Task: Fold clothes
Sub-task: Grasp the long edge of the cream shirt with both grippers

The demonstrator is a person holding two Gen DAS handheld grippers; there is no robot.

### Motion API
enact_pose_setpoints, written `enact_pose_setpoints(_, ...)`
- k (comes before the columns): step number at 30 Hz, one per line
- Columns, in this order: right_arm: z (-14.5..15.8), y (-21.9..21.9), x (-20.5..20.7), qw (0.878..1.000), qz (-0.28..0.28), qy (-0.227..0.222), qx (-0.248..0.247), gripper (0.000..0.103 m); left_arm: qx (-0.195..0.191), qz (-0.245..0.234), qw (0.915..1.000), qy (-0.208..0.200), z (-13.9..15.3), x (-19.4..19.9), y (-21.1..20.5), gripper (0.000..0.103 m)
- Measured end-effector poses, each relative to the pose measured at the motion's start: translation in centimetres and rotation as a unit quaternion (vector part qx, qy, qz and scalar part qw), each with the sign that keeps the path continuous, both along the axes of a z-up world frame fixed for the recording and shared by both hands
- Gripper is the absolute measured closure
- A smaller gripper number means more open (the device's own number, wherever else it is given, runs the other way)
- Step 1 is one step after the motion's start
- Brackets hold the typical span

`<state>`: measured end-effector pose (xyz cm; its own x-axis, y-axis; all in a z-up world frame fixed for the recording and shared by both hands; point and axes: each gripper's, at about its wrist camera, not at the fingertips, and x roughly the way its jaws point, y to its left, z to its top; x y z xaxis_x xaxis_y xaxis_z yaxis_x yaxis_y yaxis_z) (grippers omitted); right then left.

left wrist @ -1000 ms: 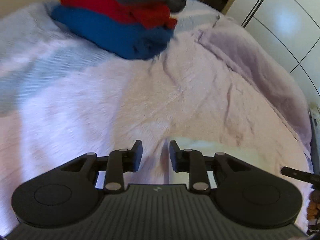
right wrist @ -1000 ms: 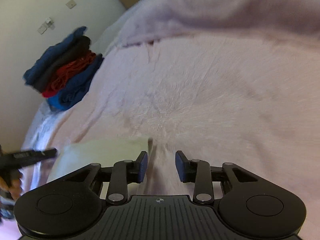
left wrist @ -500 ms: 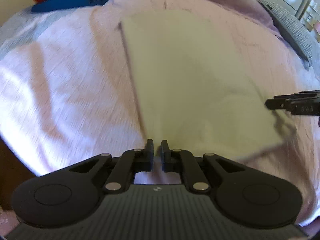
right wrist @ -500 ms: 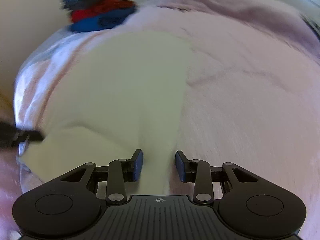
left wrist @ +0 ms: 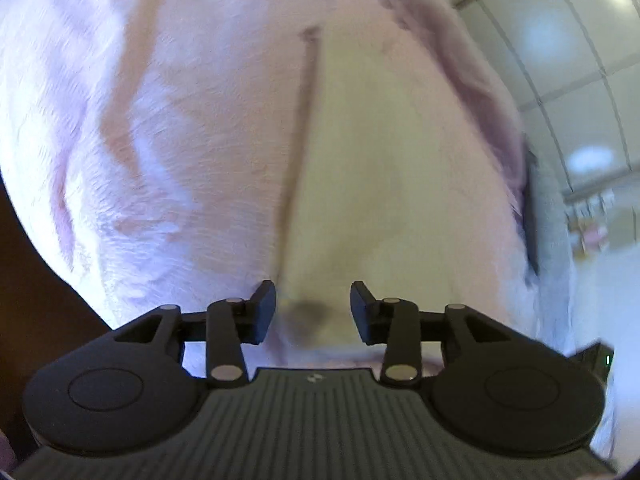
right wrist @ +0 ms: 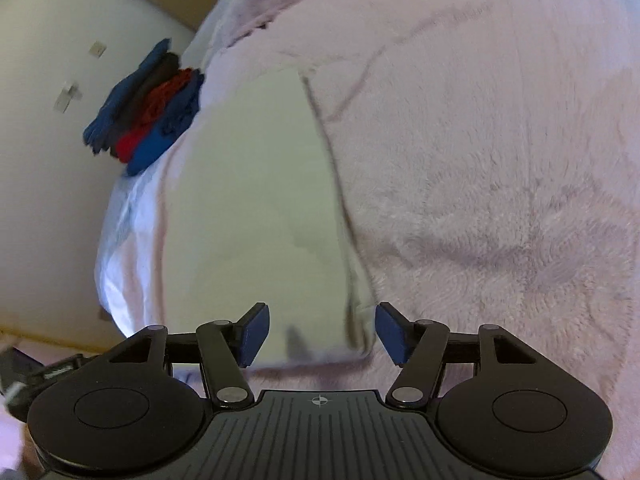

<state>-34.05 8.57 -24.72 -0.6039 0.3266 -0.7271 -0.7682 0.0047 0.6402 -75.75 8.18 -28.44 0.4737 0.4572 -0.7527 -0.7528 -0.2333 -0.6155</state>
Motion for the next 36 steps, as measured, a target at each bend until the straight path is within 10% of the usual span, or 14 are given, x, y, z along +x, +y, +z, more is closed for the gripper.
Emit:
enact_pose_setpoints(8,-5.6,5.6,1.8,0.987,0.051,0.130,-0.079,0.041,-0.041,-0.001,0.9886,-0.145,-5.1,-1.7,1.4,0.068)
enact_pose_setpoints(18,-7.2,6.9,2.2,0.971,0.076,0.202,-0.099,0.062,-0.035,-0.024,0.9833,-0.177,-6.0,-1.4,3.1,0.077)
enact_pose_setpoints(23,-7.0,7.1,1.6,0.972,0.087,0.198,-0.095,0.091,-0.023,-0.038,0.9833,-0.177,-5.9,-1.3,2.6,0.098)
enact_pose_setpoints(36,-1.5,-0.4,2.3,0.976,0.079,0.161,-0.122,0.095,-0.005,-0.054,0.9786,-0.199,-1.1,-1.8,-6.5,0.100)
